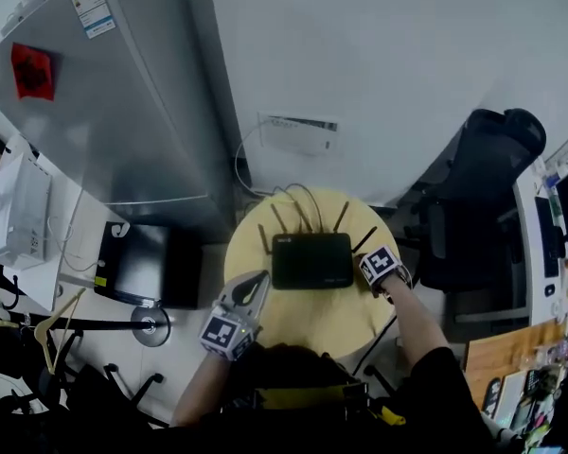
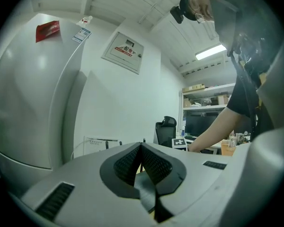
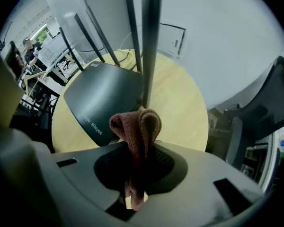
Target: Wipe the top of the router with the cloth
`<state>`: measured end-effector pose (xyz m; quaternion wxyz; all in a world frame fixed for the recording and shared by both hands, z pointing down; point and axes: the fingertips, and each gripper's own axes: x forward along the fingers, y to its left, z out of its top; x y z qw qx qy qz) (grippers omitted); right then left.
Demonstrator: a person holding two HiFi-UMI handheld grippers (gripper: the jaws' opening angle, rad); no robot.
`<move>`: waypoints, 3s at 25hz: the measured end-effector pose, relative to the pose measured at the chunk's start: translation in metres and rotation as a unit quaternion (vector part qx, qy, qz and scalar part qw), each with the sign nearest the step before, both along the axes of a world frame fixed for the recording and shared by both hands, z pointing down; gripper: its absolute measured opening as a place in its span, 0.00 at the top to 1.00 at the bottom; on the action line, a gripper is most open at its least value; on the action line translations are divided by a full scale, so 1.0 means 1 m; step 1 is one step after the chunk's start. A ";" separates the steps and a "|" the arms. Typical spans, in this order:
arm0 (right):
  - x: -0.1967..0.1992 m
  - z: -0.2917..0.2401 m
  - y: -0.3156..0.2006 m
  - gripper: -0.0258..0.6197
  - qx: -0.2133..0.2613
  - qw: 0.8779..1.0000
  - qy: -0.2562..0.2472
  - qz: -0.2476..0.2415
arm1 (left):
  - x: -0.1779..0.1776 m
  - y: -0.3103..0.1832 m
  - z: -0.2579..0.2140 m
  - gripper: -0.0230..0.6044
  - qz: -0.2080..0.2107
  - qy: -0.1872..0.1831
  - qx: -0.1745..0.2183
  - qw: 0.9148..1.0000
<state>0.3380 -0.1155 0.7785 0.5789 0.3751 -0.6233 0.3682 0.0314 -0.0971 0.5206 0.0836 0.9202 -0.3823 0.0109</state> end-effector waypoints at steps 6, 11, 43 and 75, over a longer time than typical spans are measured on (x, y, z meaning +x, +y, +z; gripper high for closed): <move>-0.018 0.013 -0.012 0.87 0.001 0.996 -0.025 -0.083 | -0.007 0.005 0.009 0.97 -0.012 0.009 -0.020 1.000; -0.036 0.016 -0.002 0.87 -0.004 0.975 -0.042 -0.218 | -0.013 0.008 0.012 0.97 -0.023 0.006 -0.029 0.999; -0.068 0.021 0.065 0.87 -0.015 1.000 -0.017 -0.014 | -0.006 0.003 0.010 0.97 0.064 0.020 -0.014 0.998; -0.176 0.023 0.078 0.87 -0.023 0.991 -0.096 0.088 | -0.047 -0.018 0.023 0.97 0.118 0.025 -0.030 0.992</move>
